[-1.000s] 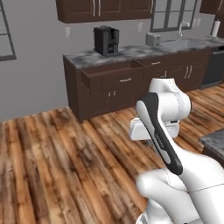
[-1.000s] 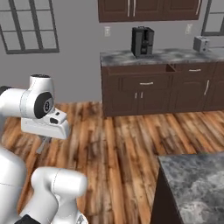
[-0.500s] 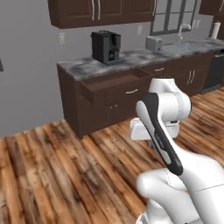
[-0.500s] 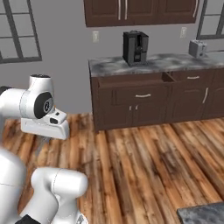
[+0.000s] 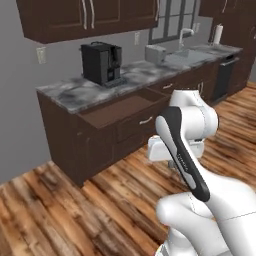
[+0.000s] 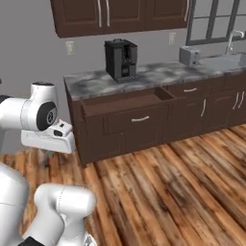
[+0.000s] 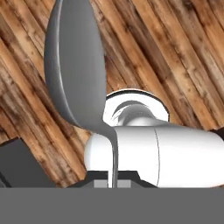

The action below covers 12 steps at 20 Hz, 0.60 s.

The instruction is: Pick up the metallic utensils from the counter and place them in the open drawer. Make sure not to pick up any wooden utensils.

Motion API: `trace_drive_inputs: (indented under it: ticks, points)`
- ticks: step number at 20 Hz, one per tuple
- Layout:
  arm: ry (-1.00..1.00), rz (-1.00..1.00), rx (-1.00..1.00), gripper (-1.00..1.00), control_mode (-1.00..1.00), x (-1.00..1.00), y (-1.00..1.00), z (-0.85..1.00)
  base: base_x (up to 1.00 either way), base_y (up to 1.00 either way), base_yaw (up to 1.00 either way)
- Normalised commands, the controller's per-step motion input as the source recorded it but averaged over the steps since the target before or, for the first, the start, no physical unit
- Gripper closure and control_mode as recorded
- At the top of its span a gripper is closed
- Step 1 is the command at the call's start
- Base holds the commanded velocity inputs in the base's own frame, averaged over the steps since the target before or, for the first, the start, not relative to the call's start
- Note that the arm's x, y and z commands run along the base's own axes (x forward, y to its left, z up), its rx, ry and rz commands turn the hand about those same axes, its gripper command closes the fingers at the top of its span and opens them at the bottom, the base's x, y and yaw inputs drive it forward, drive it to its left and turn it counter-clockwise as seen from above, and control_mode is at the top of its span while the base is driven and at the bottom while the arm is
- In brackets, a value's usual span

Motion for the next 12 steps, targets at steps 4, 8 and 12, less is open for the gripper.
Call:
trace_drive_inputs:
  ticks: [4, 8, 12]
  points:
    - [0.0, 0.0, 0.0, 1.0, 1.0, 0.0, 0.0, 0.0, 0.98, 0.35, -0.51]
    - [0.0, 0.0, 0.0, 1.0, 1.0, 0.0, 0.0, 0.0, 0.77, 0.38, -0.46]
    - [0.0, 0.0, 0.0, 1.0, 1.0, 0.0, 0.0, 0.0, 0.4, 0.47, -0.37]
